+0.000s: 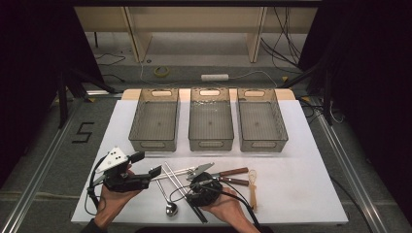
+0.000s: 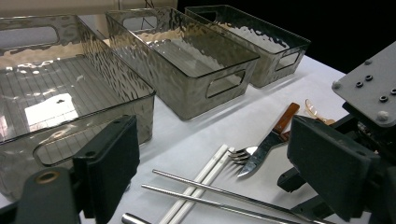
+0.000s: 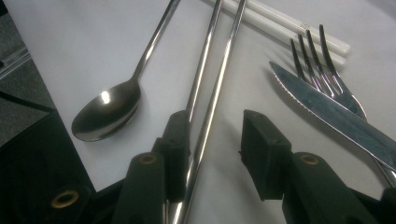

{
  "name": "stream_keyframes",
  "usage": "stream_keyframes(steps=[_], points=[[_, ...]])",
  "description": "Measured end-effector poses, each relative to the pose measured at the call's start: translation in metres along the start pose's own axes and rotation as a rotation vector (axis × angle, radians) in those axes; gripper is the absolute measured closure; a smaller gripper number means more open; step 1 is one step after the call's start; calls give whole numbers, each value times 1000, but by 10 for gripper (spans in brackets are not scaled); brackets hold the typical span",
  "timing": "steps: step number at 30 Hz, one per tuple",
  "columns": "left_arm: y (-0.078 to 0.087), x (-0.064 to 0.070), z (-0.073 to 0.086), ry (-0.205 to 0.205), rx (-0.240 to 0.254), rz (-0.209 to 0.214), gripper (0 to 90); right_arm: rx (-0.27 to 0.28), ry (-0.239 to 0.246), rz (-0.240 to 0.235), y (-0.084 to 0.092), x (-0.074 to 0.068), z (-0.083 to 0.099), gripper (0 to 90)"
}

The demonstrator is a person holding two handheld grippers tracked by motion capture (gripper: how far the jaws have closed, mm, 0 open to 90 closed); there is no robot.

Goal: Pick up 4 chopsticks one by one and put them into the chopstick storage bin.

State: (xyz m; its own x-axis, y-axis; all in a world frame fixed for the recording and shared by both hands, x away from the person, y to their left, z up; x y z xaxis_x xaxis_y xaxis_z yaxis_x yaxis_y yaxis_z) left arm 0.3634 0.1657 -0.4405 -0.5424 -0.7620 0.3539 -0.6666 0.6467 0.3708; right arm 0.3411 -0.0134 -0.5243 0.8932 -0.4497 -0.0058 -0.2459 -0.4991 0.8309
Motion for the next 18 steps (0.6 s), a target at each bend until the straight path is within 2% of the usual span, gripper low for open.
stream_keyframes(steps=[15, 18], points=[[0, 0, 0, 0, -1, 3, 164, -23, 3, -3, -9, -2, 3, 721], [1, 0, 0, 1, -1, 3, 164, -27, 15, 11, -10, -3, 3, 734]])
Point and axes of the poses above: each handheld gripper's, and its own axes: y roughly backward along the jaws, z roughly out of its underside, x roughly to its right, the point moved 7 cm from there along -y, roughly forward along the jaws, and after that the axes turned 12 degrees about y, right-handed, at the moved point
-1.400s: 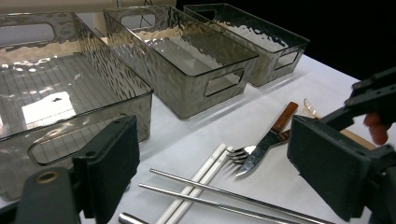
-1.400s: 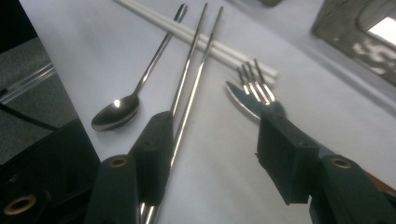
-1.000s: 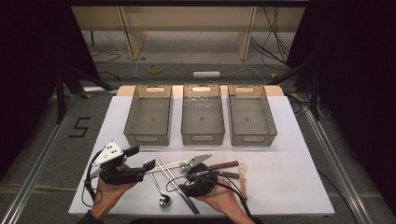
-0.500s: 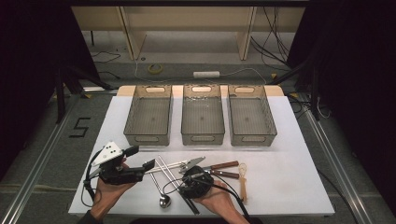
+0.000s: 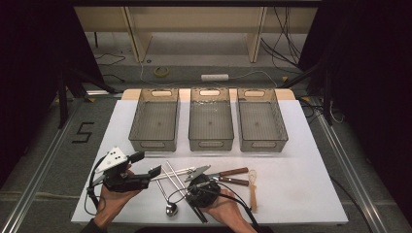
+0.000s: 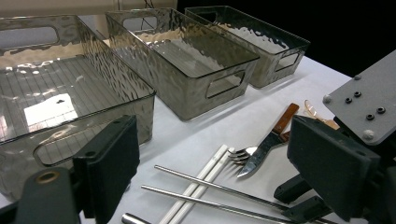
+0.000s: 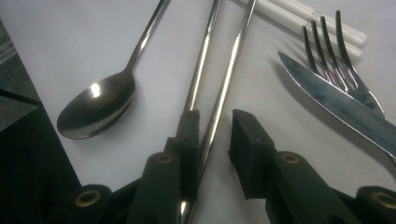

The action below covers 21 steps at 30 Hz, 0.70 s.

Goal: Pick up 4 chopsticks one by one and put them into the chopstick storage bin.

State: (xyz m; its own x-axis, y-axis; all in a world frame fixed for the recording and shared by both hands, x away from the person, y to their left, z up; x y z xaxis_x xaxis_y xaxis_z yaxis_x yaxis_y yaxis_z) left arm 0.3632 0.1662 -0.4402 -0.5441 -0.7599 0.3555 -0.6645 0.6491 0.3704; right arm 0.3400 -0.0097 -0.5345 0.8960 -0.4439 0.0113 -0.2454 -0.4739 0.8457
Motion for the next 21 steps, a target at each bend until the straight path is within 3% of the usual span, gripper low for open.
stream_keyframes(steps=[21], points=[[0, 0, 0, 0, 0, -1, 165, -22, 30, 19, -2, 1, -3, 770]])
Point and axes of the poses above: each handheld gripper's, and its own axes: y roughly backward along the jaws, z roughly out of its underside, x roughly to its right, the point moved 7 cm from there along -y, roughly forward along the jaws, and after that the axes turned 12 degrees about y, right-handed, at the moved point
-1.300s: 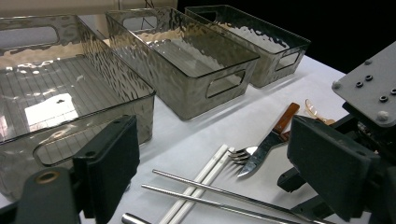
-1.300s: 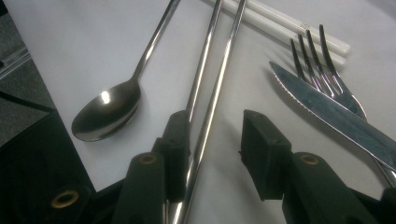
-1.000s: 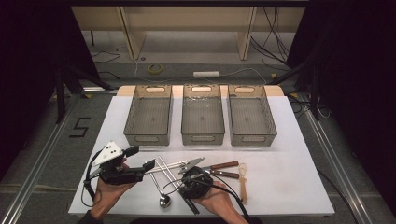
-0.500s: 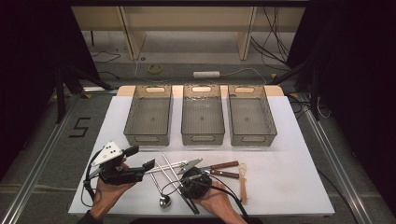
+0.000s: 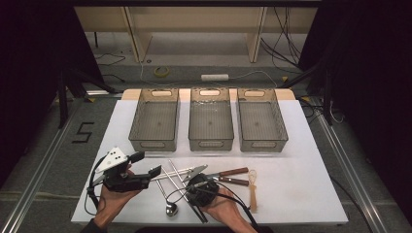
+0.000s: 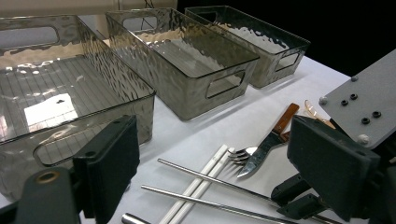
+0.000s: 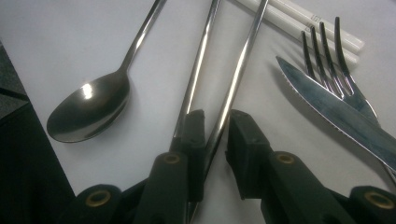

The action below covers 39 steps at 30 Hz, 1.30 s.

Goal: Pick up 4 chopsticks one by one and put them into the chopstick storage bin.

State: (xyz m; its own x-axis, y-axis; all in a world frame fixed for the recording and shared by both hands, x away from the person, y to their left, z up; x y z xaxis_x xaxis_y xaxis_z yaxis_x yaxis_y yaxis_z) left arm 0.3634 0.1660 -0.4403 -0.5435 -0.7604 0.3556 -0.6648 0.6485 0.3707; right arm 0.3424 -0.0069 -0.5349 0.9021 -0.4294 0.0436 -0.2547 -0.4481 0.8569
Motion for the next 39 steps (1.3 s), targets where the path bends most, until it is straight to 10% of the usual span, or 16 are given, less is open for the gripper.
stream_keyframes(steps=[23, 39], points=[[-2, 1, 2, -6, -18, 5, 166, 13, -62, -2, -1, 7, -1, 854], [-42, -2, 35, -140, -359, -17, 218, 29, -24, -35, 5, 9, -1, 860]])
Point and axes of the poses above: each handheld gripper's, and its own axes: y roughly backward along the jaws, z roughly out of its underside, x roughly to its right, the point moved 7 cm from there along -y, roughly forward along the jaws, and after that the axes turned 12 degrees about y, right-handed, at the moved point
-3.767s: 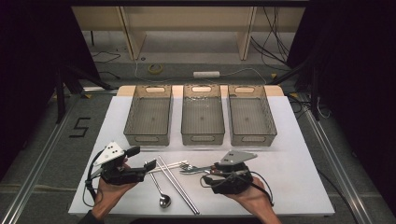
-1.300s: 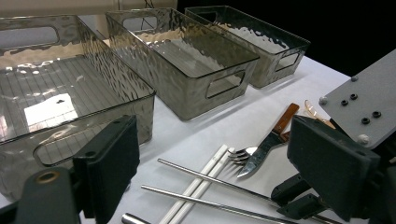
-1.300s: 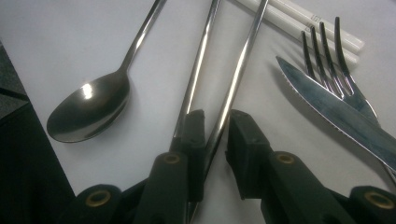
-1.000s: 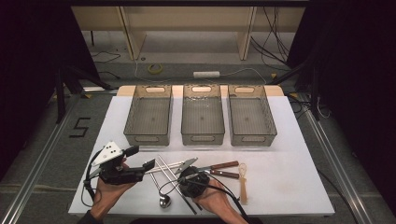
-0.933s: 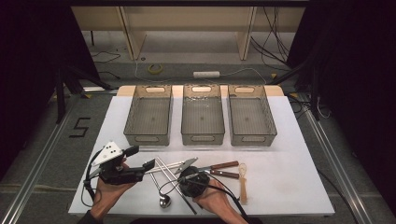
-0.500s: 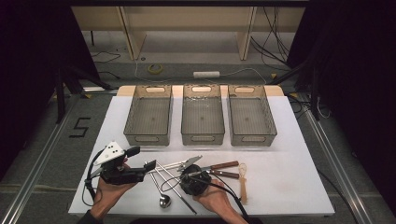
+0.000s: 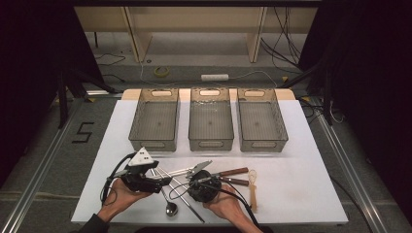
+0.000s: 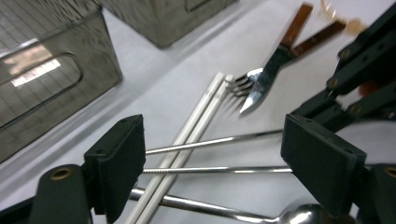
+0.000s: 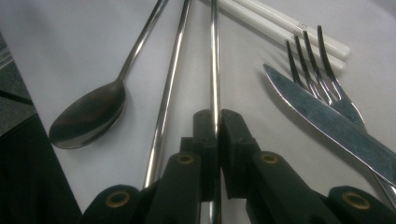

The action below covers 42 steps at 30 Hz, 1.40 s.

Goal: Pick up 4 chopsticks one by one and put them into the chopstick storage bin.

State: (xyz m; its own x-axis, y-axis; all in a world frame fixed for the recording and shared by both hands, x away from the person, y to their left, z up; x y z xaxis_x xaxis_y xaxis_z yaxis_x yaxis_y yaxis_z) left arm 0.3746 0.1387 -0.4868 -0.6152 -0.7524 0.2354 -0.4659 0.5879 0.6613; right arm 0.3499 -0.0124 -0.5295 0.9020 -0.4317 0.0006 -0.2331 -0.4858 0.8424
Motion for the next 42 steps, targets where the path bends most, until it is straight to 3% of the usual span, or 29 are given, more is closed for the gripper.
stream_keyframes(steps=[1, 2, 3, 6, 8, 10, 11, 12, 15, 18, 21, 29, 42], points=[[-4, 2, 2, -26, -25, -1, 221, 3, 5, 3, 1, 1, 0, 860], [-4, 2, 2, -26, -25, -1, 222, 3, 5, 3, 1, 1, 0, 860], [-6, 4, 2, -60, -47, -2, 225, 7, 10, 0, 4, 2, -1, 861], [-9, 7, 1, -83, -67, 13, 229, 8, 24, 4, 8, 4, -1, 860], [-15, 12, 1, -137, -94, 11, 231, 17, 42, 2, 15, 6, -4, 861], [-17, 13, 1, -156, -101, 7, 233, 23, 57, 1, 20, 6, -5, 861], [-19, 15, 1, -198, -118, -12, 236, 20, 64, 0, 22, 6, -6, 861], [-19, 15, 1, -198, -118, -12, 239, 20, 73, -3, 24, 6, -6, 861], [-22, 19, 1, -263, -137, -31, 251, 20, 93, -9, 29, 5, -7, 861], [-23, 22, 2, -292, -149, -38, 262, 9, 111, -16, 32, 3, -7, 861], [-25, 28, 5, -351, -176, -40, 280, 6, 130, -20, 33, 3, -8, 861], [-27, 33, 9, -391, -207, -33, 363, 5, 186, -37, 37, -2, -10, 861], [-25, 38, 14, -448, -236, 7, 611, -2, 256, -74, 38, -8, -10, 860]])
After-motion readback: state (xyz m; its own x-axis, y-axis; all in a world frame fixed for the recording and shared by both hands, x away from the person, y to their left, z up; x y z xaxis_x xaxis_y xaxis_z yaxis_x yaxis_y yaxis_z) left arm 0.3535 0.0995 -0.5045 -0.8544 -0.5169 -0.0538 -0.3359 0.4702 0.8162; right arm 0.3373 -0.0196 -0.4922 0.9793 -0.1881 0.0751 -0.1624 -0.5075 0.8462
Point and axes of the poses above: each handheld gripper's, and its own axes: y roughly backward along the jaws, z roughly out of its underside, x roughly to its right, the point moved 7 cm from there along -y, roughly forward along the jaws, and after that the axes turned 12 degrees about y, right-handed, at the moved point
